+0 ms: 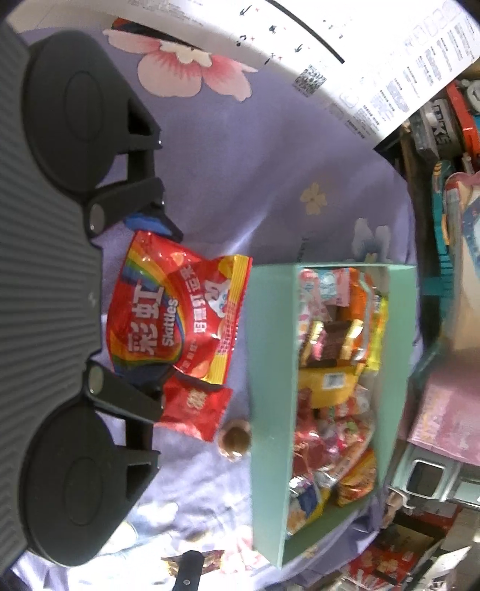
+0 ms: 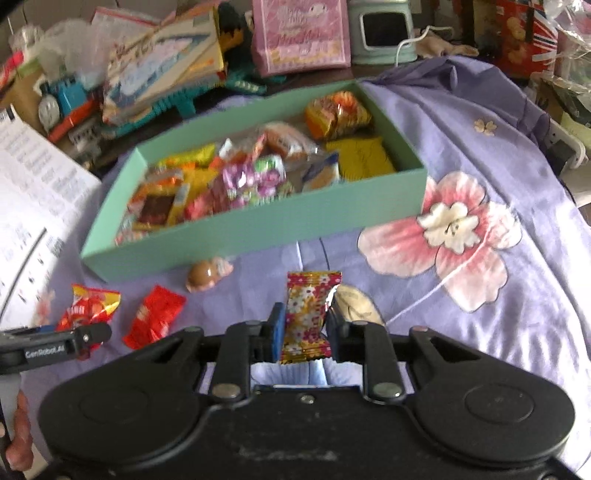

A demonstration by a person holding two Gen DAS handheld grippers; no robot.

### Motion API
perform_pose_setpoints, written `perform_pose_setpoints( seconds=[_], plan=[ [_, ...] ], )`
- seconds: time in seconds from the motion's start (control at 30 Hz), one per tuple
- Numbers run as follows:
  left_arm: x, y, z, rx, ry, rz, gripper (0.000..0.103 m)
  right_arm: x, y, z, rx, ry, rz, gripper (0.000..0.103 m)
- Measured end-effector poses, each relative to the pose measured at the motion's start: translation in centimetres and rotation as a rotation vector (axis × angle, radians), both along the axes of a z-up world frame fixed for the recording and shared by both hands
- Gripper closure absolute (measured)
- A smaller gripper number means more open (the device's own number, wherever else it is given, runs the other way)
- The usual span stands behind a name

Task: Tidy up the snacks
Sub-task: 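Carry both candies into the green box and open both tools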

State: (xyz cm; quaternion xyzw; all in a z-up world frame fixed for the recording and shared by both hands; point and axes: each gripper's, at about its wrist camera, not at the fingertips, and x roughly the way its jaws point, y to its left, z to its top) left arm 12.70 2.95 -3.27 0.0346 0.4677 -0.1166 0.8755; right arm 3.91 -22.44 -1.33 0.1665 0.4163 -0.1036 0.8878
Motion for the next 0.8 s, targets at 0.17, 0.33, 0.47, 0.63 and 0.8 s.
perform_pose_setpoints(
  seconds=[0.17,0.33,0.47,0.63,0.8],
  plan=[
    [0.6,0.2,4.1,-0.025,-0.081,-0.004,0.037,0.3,-1.7,2.3,0.024,-0.06,-0.01,0.08],
    [2.8,-0.3,8.0,-0.058,-0.148,-0.002,0.037,1.8,-3.3,4.9,0.02,-0.128,-0.019,0.08],
    [4.9,-1.1,10.0,-0.081,-0.178,0.008,0.037,3.6,-4.7,6.9,0.004,-0.172,-0.027,0.08],
    [7.3,-2.4,10.7,-0.099,-0.172,0.015,0.037,6.5,-6.5,8.1,0.004,-0.191,-0.04,0.08],
    [8.7,-3.3,9.8,-0.089,-0.145,0.01,0.037,8.6,-7.7,7.7,-0.005,-0.172,-0.047,0.08]
  ],
)
